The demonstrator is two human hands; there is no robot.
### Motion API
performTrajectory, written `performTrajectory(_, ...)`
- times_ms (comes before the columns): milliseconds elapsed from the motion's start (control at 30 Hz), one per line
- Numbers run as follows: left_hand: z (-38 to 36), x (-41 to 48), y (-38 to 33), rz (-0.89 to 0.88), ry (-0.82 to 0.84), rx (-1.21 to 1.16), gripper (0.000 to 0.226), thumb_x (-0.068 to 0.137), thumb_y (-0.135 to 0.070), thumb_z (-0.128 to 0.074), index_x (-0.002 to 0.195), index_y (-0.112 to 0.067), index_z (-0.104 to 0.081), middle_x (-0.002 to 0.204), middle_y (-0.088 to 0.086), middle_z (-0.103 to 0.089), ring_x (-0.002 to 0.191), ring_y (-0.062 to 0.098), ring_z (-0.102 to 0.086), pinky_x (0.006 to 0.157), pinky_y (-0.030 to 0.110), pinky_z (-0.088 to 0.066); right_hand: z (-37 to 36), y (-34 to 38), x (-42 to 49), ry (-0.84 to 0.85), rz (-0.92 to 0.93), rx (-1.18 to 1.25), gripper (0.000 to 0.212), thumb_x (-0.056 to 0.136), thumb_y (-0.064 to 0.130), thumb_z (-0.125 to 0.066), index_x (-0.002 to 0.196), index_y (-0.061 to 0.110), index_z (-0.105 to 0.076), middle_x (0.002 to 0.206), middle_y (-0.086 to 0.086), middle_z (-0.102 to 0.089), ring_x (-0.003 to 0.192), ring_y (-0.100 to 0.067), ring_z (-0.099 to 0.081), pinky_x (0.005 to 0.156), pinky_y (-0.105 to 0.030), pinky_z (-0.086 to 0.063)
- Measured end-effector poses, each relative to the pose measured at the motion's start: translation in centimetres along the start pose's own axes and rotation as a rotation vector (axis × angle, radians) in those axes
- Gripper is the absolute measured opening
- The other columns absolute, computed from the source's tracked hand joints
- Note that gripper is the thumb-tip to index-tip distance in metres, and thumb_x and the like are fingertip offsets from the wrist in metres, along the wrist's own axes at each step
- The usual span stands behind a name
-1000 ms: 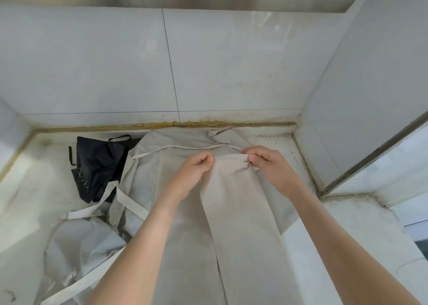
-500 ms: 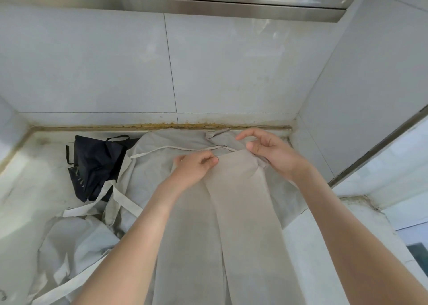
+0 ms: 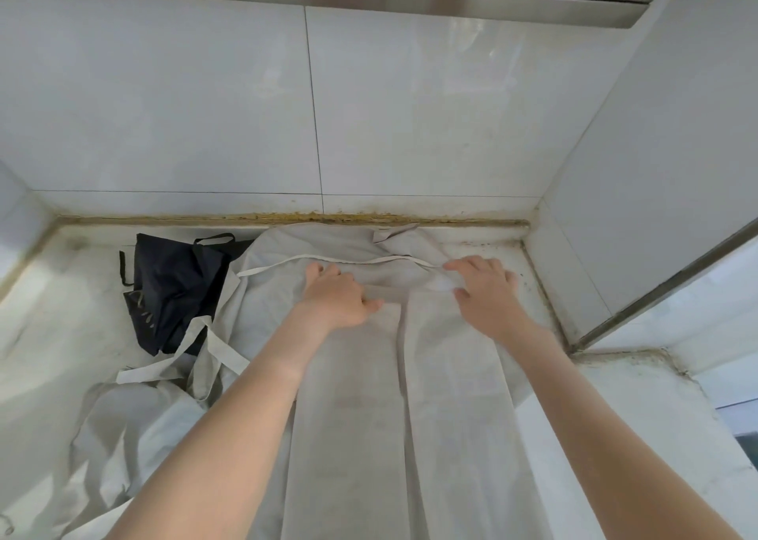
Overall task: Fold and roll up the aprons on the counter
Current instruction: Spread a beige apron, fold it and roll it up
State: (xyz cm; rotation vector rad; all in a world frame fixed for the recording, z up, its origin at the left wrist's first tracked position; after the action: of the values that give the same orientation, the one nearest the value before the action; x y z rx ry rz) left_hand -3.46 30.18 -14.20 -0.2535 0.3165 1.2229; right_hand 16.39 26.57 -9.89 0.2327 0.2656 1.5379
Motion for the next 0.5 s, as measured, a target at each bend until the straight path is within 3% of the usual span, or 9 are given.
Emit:
performTrajectory(133, -0.4, 0.8, -0.4, -0.027, 0.058, 0.0, 0.055, 0.096, -0.059, -0.023, 0.104, -0.027, -0.067, 0.112, -0.005, -0.062, 0.13, 0.02, -0.034, 0.113, 0.049, -0.003, -5.0, 1.1, -1.5, 0.181, 0.033, 0.047, 0.042, 0.093, 0.016, -0.049, 0.133, 0.03, -0.048, 0.14, 0.01, -0.042, 0.131, -0.017, -0.031, 0.105, -0.031, -0.016)
performTrajectory(300, -0.7, 2.0, -0.9, -0.021, 0.068, -0.125, 0.046, 0.097, -0.053, -0.028, 0.109, -0.022, -0.059, 0.113, 0.0, -0.064, 0.117, 0.018, -0.051, 0.104, 0.041, -0.019, -9.5, 0.1, -3.2, 0.394, -0.093, 0.11, 0.055, 0.096, 0.03, -0.047, 0.147, 0.029, -0.027, 0.156, 0.006, -0.021, 0.143, -0.017, -0.018, 0.112, -0.035, -0.015)
performTrajectory(400, -0.8, 2.7, -0.8, -0.002, -0.027, -0.228, 0.025, 0.097, -0.04, -0.037, 0.106, -0.02, -0.048, 0.109, 0.002, -0.064, 0.113, 0.02, -0.053, 0.101, 0.037, -0.02, -11.6, 0.1, -4.0, 0.444, -0.11, 0.074, 0.062, 0.097, 0.039, -0.042, 0.151, 0.031, -0.013, 0.16, 0.007, -0.006, 0.147, -0.013, -0.003, 0.116, -0.037, -0.005)
performTrajectory(500, -0.3, 2.8, 0.2, 0.09, -0.253, -0.242, 0.023, 0.096, -0.03, -0.043, 0.115, -0.019, -0.048, 0.118, 0.0, -0.06, 0.119, 0.021, -0.047, 0.102, 0.038, -0.019, -13.0, 0.3, -4.3, 0.437, -0.124, 0.077, 0.065, 0.099, 0.045, -0.035, 0.152, 0.033, -0.001, 0.161, 0.005, 0.006, 0.147, -0.014, 0.01, 0.117, -0.04, 0.005)
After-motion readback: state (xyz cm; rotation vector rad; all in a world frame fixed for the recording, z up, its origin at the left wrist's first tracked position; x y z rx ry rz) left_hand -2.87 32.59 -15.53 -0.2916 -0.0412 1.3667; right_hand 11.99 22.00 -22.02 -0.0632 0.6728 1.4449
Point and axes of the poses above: each hand's wrist, its own x-axis towards the middle knuckle, its own z-axis out of the back of the hand, y = z × x, the point moved 7 cm from there along x, towards the middle knuckle
